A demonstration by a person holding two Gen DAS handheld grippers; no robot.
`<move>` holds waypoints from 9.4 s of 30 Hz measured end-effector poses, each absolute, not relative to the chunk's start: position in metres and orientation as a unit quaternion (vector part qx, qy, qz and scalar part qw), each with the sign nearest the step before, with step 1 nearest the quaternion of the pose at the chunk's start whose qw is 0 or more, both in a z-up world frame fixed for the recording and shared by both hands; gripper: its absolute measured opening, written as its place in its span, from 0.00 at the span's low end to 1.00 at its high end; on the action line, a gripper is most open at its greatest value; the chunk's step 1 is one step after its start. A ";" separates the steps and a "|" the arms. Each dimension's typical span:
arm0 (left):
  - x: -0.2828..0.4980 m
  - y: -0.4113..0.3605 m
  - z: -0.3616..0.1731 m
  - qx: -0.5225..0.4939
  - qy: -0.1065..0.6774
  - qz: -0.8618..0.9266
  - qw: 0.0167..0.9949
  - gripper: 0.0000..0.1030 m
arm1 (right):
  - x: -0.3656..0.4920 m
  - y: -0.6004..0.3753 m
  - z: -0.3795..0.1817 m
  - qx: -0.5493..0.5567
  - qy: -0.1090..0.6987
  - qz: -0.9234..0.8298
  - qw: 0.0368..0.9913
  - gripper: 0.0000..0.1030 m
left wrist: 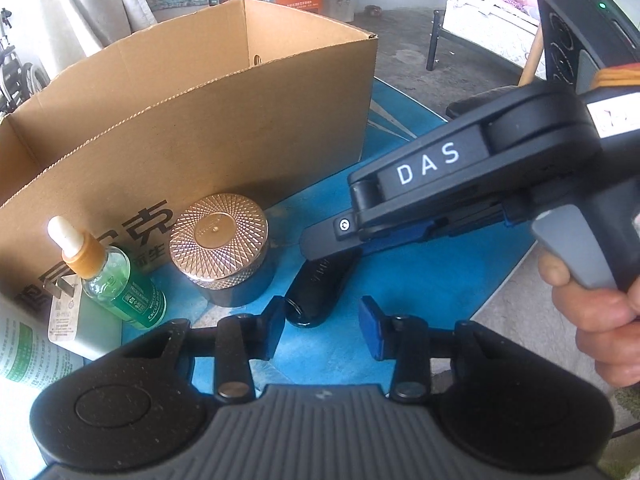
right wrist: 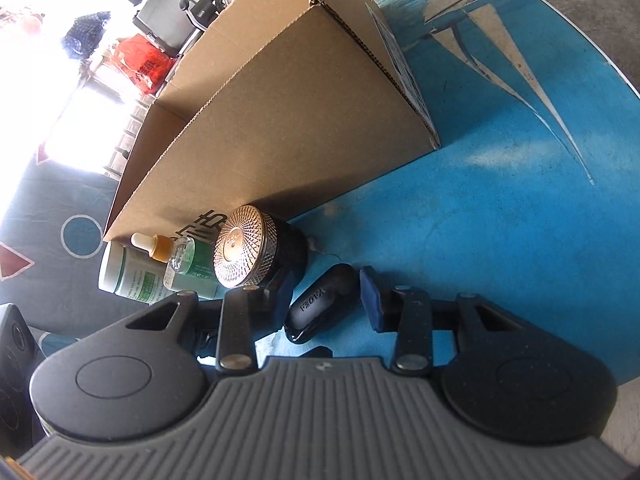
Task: Organize rigid objects
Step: 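Close the right gripper on the black oval case and lift it, then carry the black oval case into the box and open the right gripper, then move the right gripper to the lid of the gold-lidded jar, then grasp the gold lid with the right gripper and lift the jar, then lower the gold-lidded jar into the box and open the right gripper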
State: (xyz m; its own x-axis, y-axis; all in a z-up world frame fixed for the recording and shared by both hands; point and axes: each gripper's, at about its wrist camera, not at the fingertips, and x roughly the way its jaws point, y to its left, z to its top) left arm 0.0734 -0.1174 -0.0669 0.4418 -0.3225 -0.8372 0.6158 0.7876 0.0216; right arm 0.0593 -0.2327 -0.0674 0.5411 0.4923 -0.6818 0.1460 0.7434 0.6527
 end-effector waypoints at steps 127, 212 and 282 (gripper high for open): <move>0.145 -0.104 0.061 0.108 0.368 -0.181 0.906 0.32 | 0.166 -0.204 0.072 0.269 0.385 0.269 0.841 0.14; 0.051 -0.141 -0.067 0.198 0.400 -0.232 0.864 0.55 | 0.094 -0.234 -0.054 0.301 0.449 0.184 0.821 0.31; 0.308 -0.104 0.018 0.045 0.525 -0.162 0.834 0.55 | 0.322 -0.206 0.057 0.191 0.499 0.223 0.816 0.36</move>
State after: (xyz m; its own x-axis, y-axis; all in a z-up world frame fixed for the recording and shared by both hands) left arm 0.3082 -0.1042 0.0185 0.3960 -0.2233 -0.8907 0.3171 0.9436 -0.0956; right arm 0.3221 -0.2060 0.0568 0.4032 0.5543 -0.7282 -0.1739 0.8276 0.5337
